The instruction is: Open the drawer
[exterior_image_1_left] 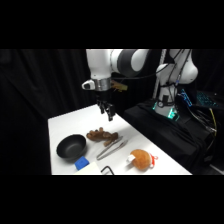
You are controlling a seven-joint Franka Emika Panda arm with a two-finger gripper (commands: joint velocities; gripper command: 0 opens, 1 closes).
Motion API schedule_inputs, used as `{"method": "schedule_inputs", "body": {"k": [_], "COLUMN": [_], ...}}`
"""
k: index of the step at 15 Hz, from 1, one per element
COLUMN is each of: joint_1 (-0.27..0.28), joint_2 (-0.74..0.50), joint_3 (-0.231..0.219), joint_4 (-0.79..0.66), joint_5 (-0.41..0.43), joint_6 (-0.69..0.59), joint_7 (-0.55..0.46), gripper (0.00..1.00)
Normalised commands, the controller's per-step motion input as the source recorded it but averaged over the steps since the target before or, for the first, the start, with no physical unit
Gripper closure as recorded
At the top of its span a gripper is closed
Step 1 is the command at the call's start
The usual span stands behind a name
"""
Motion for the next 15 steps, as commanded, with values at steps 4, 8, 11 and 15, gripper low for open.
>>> {"method": "schedule_inputs", "body": {"k": [4,8,11,15], "joint_1": [0.011,0.078,0.092,0.087], "joint_2": [-0.02,-0.1,-0.01,0.11], "joint_3": [0.066,0.105,0.093,0.062], "joint_4": [0.01,0.01,0.1,0.16], "joint_5": [-0.064,-0.077,-0.108,-0.194], "joint_6": [0.12,0.12,0.1,0.26], "joint_7": [0.15,0.22,0.24,0.31], "gripper": [0.0,0.0,0.0,0.0]}}
